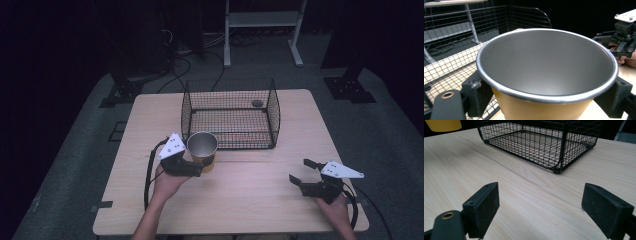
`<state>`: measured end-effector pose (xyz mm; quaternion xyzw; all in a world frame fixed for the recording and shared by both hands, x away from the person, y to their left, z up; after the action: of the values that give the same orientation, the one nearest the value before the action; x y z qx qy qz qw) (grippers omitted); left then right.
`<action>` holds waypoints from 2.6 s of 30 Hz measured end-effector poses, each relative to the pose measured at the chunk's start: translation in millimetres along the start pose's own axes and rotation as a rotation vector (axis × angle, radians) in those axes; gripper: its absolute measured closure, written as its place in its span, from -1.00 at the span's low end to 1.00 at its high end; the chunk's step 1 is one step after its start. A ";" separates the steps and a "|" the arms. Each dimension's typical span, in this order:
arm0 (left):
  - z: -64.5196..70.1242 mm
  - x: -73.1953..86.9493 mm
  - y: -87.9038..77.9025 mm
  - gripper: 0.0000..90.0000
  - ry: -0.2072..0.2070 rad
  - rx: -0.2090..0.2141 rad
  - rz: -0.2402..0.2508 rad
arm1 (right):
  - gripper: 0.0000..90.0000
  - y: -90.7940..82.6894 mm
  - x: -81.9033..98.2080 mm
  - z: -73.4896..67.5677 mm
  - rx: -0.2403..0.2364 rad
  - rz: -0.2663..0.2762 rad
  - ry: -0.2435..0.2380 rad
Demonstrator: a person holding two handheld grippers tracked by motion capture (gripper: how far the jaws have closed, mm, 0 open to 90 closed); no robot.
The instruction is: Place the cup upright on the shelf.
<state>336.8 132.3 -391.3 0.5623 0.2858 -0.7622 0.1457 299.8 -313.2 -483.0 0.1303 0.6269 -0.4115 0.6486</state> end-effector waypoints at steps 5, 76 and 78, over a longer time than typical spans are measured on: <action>-0.3 -7.7 5.1 -0.69 0.000 0.014 0.003 | -0.70 0.1 0.0 0.0 0.000 0.002 0.002; -64.0 -103.0 114.2 -0.68 -0.028 0.090 -0.055 | -0.70 -0.1 0.1 0.6 -0.019 0.019 0.011; -66.9 -103.9 118.6 -0.69 -0.026 0.087 -0.064 | -0.70 -0.1 0.2 0.8 -0.019 0.021 0.009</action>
<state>486.9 67.9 -339.4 0.5486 0.2682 -0.7856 0.1000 300.3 -313.9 -483.0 0.1326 0.6324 -0.3979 0.6513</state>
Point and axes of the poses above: each handheld gripper's, and its own axes: y roughly forward along the jaws, x roughly out of its underside, z roughly to its right, the point moved 1 cm from there along y, roughly forward along the jaws, and after that the axes turned 13 degrees about -y, right-handed, at the moved point
